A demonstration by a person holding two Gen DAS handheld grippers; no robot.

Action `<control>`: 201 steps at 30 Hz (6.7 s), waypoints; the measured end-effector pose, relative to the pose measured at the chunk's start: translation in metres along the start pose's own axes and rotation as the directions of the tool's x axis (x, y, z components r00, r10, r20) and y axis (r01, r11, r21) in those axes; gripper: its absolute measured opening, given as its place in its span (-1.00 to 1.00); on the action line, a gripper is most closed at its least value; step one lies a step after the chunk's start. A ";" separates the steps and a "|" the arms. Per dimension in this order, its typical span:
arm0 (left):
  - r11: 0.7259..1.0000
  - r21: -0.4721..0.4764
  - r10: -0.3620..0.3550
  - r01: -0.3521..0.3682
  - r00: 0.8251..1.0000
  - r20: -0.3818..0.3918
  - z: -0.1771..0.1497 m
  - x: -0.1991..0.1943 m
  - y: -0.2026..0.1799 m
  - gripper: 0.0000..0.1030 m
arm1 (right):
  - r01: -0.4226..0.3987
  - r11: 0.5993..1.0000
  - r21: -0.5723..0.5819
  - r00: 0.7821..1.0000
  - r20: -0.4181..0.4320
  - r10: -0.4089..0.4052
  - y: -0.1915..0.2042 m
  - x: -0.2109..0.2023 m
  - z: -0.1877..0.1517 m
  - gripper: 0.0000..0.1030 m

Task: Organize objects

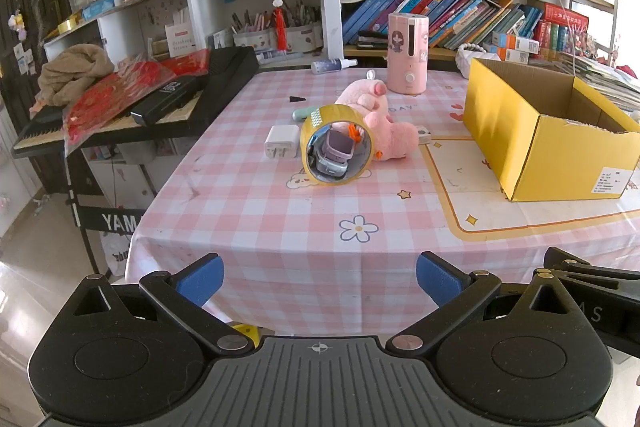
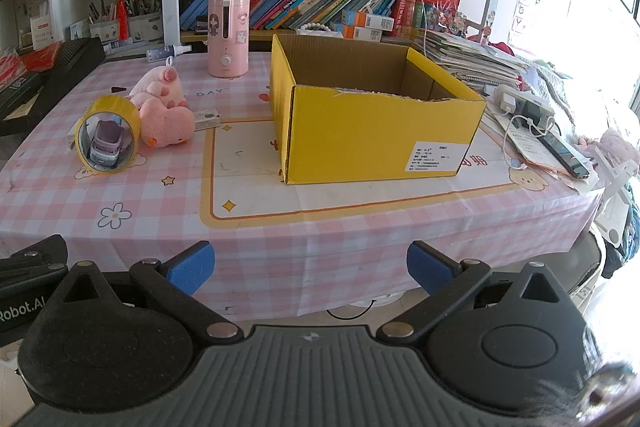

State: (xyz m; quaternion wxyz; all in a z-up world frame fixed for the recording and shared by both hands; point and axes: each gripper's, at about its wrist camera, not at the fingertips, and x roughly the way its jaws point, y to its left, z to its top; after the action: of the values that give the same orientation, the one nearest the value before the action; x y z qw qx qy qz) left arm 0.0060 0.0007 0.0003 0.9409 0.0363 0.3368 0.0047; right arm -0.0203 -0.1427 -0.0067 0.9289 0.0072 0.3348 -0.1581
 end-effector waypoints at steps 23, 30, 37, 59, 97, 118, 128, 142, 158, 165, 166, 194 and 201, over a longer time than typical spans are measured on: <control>1.000 0.005 -0.002 0.002 1.000 -0.002 0.000 -0.002 -0.001 1.00 | 0.000 1.000 0.005 1.000 0.000 0.000 -0.002 0.001 0.002 1.00; 1.000 0.010 -0.004 0.004 1.000 -0.005 -0.001 -0.001 -0.002 1.00 | 0.002 1.000 0.011 1.000 -0.007 -0.002 -0.002 0.003 -0.005 1.00; 1.000 0.014 -0.008 0.009 1.000 -0.004 0.000 -0.001 -0.004 1.00 | 0.004 1.000 0.016 1.000 -0.010 -0.004 -0.004 0.002 -0.004 1.00; 1.000 0.018 -0.018 0.018 1.000 -0.009 -0.003 0.000 0.001 1.00 | 0.000 1.000 0.016 1.000 -0.020 0.000 0.001 0.002 -0.006 1.00; 0.998 -0.068 -0.006 0.000 0.997 -0.078 -0.004 0.029 0.037 1.00 | -0.126 0.991 -0.048 0.990 -0.076 0.122 0.032 0.025 0.003 0.93; 0.986 -0.156 0.039 -0.052 0.996 -0.082 0.029 0.081 0.057 0.96 | -0.369 0.920 -0.131 0.930 -0.037 0.367 0.074 0.083 0.067 0.37; 0.998 -0.066 0.006 -0.008 0.999 -0.032 0.060 0.120 0.027 0.94 | -0.396 0.907 -0.145 0.909 0.080 0.409 0.073 0.111 0.114 0.16; 0.998 0.066 0.021 -0.017 0.998 -0.062 0.079 0.197 -0.021 0.94 | -0.363 0.905 -0.222 0.904 0.150 0.399 0.063 0.137 0.147 0.17; 0.891 -0.390 -0.312 0.231 0.937 -0.158 0.083 0.189 0.058 0.65 | -0.399 0.898 -0.184 0.904 0.084 0.419 0.074 0.159 0.146 0.24; 0.866 -0.437 -0.341 0.244 0.927 -0.157 0.103 0.188 0.067 0.65 | -0.407 0.895 -0.182 0.900 0.087 0.427 0.075 0.154 0.143 0.24; 0.886 -0.406 -0.319 0.225 0.931 -0.180 0.104 0.190 0.065 0.64 | -0.406 0.896 -0.180 0.901 0.087 0.426 0.074 0.153 0.142 0.24; 0.772 -0.635 -0.022 -0.032 0.997 -0.077 0.043 0.105 0.154 0.64 | -0.640 0.661 -0.392 0.766 -0.252 0.592 0.196 0.176 0.100 0.06; 0.792 -0.611 -0.055 0.002 0.996 -0.068 0.043 0.103 0.153 0.64 | -0.638 0.665 -0.389 0.769 -0.283 0.573 0.205 0.186 0.098 -0.21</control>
State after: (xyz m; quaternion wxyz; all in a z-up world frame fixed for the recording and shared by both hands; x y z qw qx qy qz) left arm 0.1155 0.1542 -0.0204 0.8877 -0.2740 0.3562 0.1002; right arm 0.2367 -0.0130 -0.0653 0.8766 -0.0929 0.4033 0.2456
